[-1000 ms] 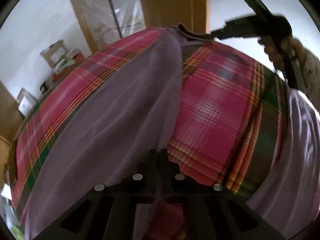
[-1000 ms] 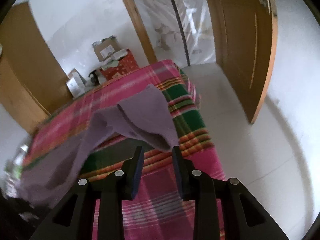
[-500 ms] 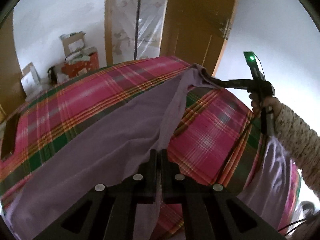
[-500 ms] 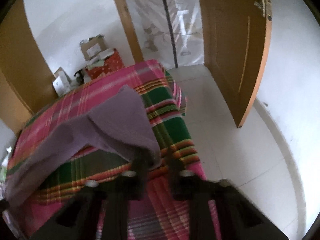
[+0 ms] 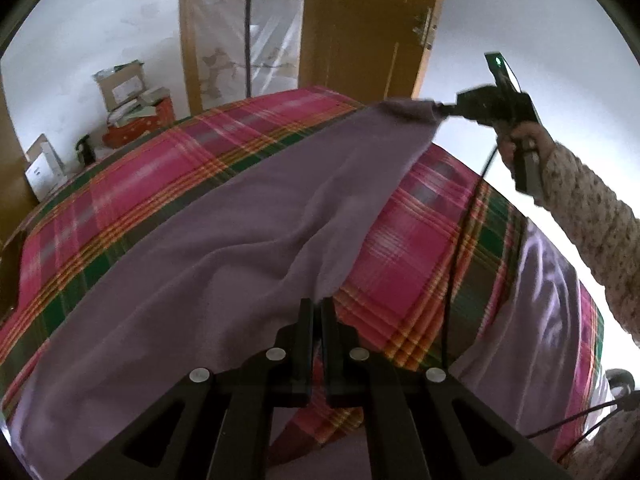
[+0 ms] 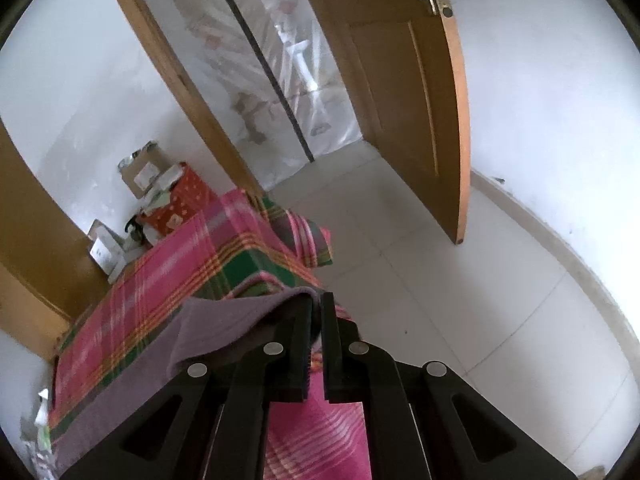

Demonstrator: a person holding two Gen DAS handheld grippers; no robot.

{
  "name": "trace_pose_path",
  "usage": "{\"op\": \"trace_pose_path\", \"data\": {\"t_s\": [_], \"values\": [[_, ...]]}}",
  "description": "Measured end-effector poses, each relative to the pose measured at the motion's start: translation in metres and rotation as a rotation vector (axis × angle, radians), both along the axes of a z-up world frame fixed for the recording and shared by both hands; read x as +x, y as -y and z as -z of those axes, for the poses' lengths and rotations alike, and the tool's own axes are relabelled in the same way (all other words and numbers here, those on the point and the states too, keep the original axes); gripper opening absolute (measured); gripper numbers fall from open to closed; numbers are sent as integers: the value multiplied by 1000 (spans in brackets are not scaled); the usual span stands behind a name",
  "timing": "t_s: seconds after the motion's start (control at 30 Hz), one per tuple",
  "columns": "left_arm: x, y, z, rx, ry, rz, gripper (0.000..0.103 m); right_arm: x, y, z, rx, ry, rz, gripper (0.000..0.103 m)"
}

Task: Fold clothes

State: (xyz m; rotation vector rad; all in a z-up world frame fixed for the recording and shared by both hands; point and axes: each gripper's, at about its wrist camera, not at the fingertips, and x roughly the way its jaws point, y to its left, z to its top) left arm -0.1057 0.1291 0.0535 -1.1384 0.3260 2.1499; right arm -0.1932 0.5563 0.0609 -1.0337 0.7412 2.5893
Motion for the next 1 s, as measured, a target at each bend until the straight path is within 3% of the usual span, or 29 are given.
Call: {"op": "trace_pose_path", "data": {"t_s": [0.17, 0.33, 0.43, 0.53, 0.67, 0.87, 1.0], "values": [[8, -13, 9, -33, 3, 48, 3, -6, -16, -3, -65, 13, 37, 4], [5, -19, 18, -47, 33, 44, 3, -12, -30, 13, 12, 90, 136, 2], [6, -21, 21, -46, 41, 43, 4, -9, -36, 26, -44, 100, 141, 2], [8, -23, 22, -57, 40, 47, 4, -4, -31, 30, -31, 105, 137, 4], [13, -26, 20, -57, 29, 55, 4, -2, -12, 25, -46, 88, 48, 5], [13, -19, 21, -37, 45, 47, 5, -7, 56, 4, 40, 40, -239, 14], [11, -18, 28, -32, 69, 36, 5, -21, 111, -4, 99, 7, -467, 31]]}}
